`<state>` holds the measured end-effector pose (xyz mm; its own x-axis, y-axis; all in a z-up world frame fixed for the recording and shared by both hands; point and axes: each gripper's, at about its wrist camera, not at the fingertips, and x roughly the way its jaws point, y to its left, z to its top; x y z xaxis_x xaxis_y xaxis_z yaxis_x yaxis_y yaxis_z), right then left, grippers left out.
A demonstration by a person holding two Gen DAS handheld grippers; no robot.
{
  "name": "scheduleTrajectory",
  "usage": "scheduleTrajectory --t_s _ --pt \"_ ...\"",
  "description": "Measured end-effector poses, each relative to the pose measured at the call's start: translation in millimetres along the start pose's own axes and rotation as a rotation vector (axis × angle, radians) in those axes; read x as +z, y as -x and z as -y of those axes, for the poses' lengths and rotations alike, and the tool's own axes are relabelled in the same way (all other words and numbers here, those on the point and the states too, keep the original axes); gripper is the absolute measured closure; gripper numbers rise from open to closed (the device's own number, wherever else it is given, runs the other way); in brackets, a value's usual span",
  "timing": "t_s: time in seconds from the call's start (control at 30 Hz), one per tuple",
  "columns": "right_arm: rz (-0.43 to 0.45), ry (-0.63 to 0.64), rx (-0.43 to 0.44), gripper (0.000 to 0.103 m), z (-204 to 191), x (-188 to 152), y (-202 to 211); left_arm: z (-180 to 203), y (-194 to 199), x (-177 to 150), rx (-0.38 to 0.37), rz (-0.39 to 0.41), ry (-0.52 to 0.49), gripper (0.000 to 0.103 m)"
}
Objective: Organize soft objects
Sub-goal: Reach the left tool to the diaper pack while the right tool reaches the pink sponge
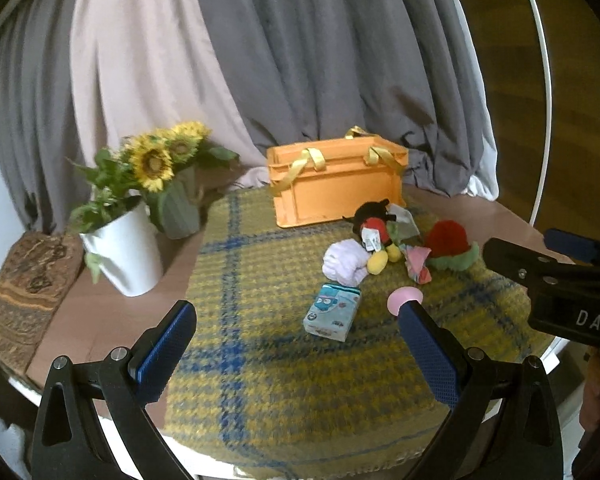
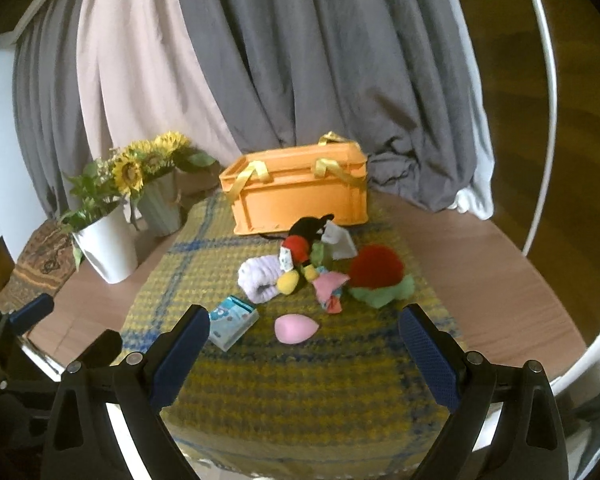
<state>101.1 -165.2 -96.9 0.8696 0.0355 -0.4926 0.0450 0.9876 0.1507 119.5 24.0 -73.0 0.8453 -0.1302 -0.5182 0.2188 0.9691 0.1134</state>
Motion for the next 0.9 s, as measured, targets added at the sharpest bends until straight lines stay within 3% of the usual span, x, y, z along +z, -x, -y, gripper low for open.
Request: scheduleTrajectory --t_s 0.5,0.9 --pt "-0.171 -0.003 0.004 0.021 -0.6 -21.4 -106.4 5.4 -115.9 -19.8 -0.129 -0.146 -0.080 0.007" --pt "-0.239 -0.054 0.024 0.036 12.9 -38.6 -160.4 17.9 -166.7 -29.3 -0.209 -0.229 -0.117 0.016"
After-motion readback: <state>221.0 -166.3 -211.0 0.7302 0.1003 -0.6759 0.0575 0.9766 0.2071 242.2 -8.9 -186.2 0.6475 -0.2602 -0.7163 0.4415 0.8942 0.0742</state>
